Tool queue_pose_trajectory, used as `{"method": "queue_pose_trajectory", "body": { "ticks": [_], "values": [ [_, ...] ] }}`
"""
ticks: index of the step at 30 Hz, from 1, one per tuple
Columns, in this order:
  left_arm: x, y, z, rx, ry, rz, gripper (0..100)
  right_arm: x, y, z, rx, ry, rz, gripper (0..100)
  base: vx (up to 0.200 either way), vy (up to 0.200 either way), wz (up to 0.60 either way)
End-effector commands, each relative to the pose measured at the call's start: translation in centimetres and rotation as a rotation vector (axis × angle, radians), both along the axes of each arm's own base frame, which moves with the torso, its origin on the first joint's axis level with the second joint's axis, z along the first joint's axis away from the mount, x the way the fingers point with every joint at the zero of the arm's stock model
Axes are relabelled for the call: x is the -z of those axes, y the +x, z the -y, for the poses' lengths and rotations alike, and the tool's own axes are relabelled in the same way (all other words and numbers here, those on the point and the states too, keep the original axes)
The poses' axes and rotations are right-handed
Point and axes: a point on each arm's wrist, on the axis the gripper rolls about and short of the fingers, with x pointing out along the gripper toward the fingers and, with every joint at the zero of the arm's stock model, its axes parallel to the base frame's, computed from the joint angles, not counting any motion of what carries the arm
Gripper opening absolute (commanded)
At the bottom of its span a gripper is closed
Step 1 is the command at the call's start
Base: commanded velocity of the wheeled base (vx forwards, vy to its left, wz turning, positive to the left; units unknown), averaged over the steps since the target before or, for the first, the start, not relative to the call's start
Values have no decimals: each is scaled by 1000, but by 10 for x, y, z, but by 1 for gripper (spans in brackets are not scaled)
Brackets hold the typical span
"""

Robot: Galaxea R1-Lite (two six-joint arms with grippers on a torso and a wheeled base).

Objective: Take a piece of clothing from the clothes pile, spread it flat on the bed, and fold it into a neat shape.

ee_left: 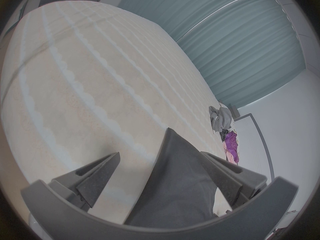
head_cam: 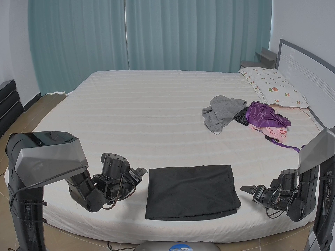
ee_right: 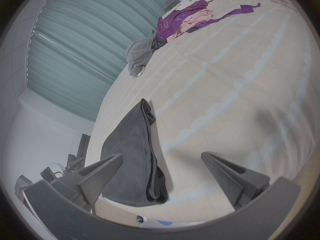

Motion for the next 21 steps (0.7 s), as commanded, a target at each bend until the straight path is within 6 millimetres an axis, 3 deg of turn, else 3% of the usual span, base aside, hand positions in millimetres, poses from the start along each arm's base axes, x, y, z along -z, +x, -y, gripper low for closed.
{"method": "queue_pose_trajectory", "body": {
  "ticks": [1, 6, 21],
  "values": [
    [1, 0, -1, -2, 2, -1, 100, -1, 1, 0, -1, 2, 11, 100, 0, 0, 0],
    [-1, 3, 1, 3, -14, 6, 100, -1, 2, 0, 0, 2, 19, 100, 0, 0, 0],
    [-6, 11, 5, 4, -25, 34, 100, -1, 7, 2, 11, 5, 33, 100, 0, -200, 0]
  ]
}}
